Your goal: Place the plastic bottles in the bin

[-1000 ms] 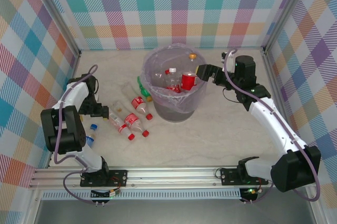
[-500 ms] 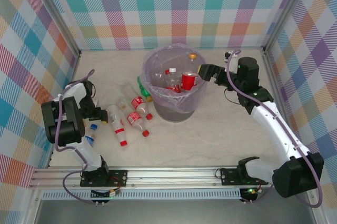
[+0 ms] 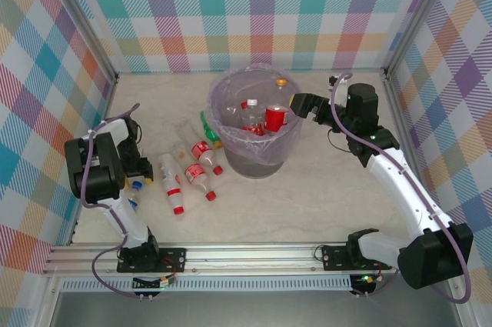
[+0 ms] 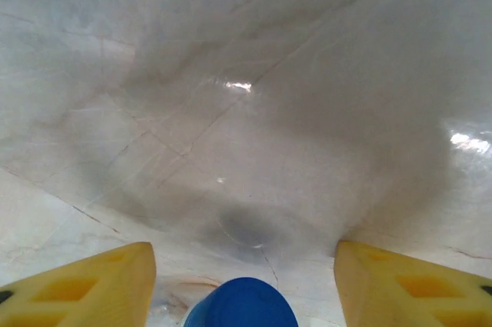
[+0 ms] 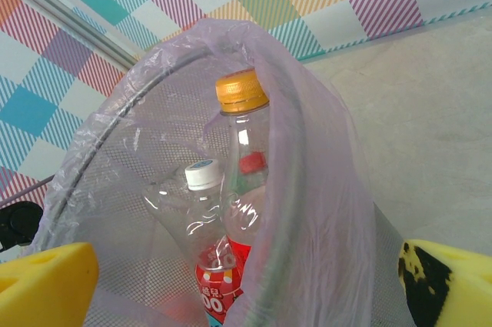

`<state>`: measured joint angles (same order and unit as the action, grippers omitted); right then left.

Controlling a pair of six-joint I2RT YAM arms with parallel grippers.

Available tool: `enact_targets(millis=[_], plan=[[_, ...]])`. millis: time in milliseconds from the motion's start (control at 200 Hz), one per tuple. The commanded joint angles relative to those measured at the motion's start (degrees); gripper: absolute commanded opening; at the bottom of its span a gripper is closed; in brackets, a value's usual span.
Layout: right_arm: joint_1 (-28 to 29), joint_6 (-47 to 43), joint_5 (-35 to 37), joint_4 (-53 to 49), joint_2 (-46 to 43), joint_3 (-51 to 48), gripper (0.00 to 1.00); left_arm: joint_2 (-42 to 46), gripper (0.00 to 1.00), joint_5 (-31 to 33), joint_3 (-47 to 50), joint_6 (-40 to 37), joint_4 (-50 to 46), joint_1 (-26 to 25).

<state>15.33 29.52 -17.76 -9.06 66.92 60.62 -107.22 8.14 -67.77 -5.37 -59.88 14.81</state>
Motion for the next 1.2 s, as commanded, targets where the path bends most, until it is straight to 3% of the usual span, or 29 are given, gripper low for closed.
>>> enact_targets(millis=[0, 305, 430, 500, 825, 910, 1195], plan=[[0.1, 0.0, -0.3, 1.5, -1.0, -0.3, 1.00, -1.6, 0.58, 0.7, -1.3, 1.5, -0.1, 0.7], [0.0, -0.1, -0.3, 1.4, -0.1, 0.1, 1.00, -2.4, 0.53, 2.1, -4.4, 0.9, -2.8, 0.1], [0.0, -0.1, -0.3, 1.5, 0.4, 0.6, 1.00, -0.8, 0.66, 5.4, -3.0, -3.1, -3.7, -1.1], [-0.1, -0.3, -0.3, 0.9, 1.4, 2.1, 1.00, 0.4, 0.68, 6.7, -1.7, -4.4, -3.5, -1.9], [-1.5, -0.4, -4.7, -4.5, 17.2, 21.8, 0.99, 2.4, 0.72, 11.9, -5.2, -1.9, -16.0, -6.8], [-2.0, 0.8, -6.4, -4.4, 21.1, 26.0, 0.99, 4.7, 0.87, 15.3, -5.4, -1.6, -17.4, -8.6], [-2.4, 1.0, -8.4, -8.5, 29.5, 38.5, 0.98, 4.6, 0.90, 9.5, -2.3, -5.0, -16.0, -5.4]])
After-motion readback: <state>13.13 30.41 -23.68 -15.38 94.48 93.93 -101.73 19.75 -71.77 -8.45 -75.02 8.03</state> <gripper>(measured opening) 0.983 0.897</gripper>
